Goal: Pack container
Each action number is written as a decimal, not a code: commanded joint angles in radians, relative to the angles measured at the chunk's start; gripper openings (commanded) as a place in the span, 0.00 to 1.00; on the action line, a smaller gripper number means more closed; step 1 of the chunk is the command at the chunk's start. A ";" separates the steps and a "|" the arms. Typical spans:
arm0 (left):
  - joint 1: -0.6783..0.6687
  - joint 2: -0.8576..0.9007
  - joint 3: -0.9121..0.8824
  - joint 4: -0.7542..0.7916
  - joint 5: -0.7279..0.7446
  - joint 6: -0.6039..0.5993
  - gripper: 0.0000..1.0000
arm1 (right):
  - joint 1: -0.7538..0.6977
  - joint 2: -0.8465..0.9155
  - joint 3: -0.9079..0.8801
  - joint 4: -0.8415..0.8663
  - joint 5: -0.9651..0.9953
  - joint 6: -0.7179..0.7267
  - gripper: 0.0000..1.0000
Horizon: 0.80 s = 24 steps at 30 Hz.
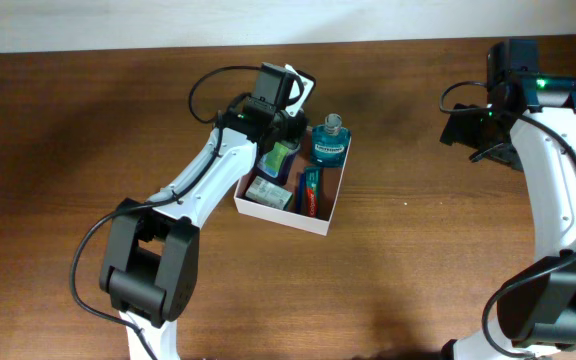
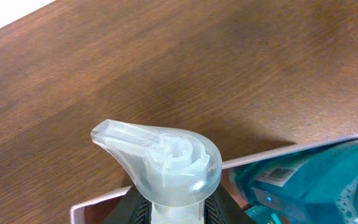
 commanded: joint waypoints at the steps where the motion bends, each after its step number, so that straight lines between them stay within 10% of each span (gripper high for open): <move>1: 0.009 -0.023 0.029 0.014 -0.103 0.002 0.22 | -0.002 -0.008 0.013 0.000 0.002 0.002 0.99; 22: 0.008 -0.154 0.035 -0.009 -0.099 0.001 0.18 | -0.002 -0.008 0.013 0.000 0.002 0.002 0.99; 24: 0.008 -0.154 0.035 -0.061 -0.100 -0.004 0.39 | -0.002 -0.008 0.013 0.000 0.002 0.002 0.99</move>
